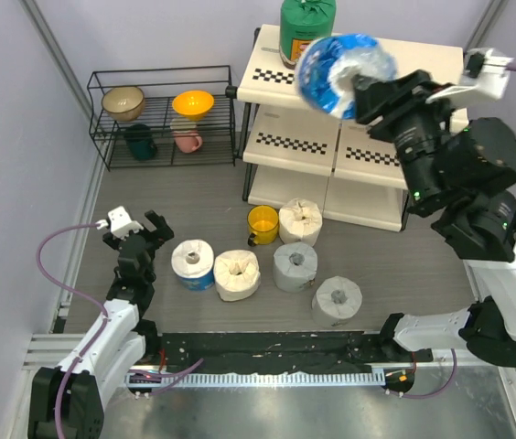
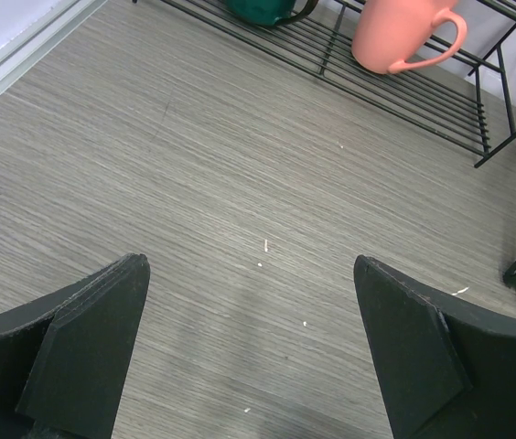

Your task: Place and organize the paper towels onto the shelf

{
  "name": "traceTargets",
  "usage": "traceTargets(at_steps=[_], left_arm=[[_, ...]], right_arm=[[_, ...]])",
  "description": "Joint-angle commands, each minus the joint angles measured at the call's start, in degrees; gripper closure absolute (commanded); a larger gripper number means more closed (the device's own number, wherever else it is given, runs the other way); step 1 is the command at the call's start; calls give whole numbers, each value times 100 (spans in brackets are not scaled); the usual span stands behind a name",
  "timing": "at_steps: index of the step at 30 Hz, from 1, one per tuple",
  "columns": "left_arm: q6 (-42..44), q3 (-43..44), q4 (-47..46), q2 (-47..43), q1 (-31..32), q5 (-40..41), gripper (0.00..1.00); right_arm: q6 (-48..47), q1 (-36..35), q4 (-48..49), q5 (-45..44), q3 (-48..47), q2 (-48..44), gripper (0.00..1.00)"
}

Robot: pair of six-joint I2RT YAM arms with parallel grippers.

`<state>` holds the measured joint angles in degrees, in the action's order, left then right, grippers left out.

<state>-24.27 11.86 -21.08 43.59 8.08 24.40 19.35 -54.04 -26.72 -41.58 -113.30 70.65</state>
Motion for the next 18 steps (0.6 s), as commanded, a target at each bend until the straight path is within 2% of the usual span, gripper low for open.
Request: traceTargets(at_steps=[1,3,7,11,18], left_arm=[[-95,115,-142,-44,-17,64,0],[-95,124,-133,-35,-17,65,0],[-95,141,-133,-18,-25,65,0],[-95,133,-133,-26,-17,65,0],[-104,97,-133,-96,-17,82,0]], right_arm=[[-1616,8,1183,-1386,-560,264,80],[-2387,16,1458,-1686,-798,484,80],[-3060,217,2099,-1765,-1395,1010,80],[-3061,718,2153,-1564,-1722,1318,82],[-2507,1703,2083,-1124,-1643,1627,82]])
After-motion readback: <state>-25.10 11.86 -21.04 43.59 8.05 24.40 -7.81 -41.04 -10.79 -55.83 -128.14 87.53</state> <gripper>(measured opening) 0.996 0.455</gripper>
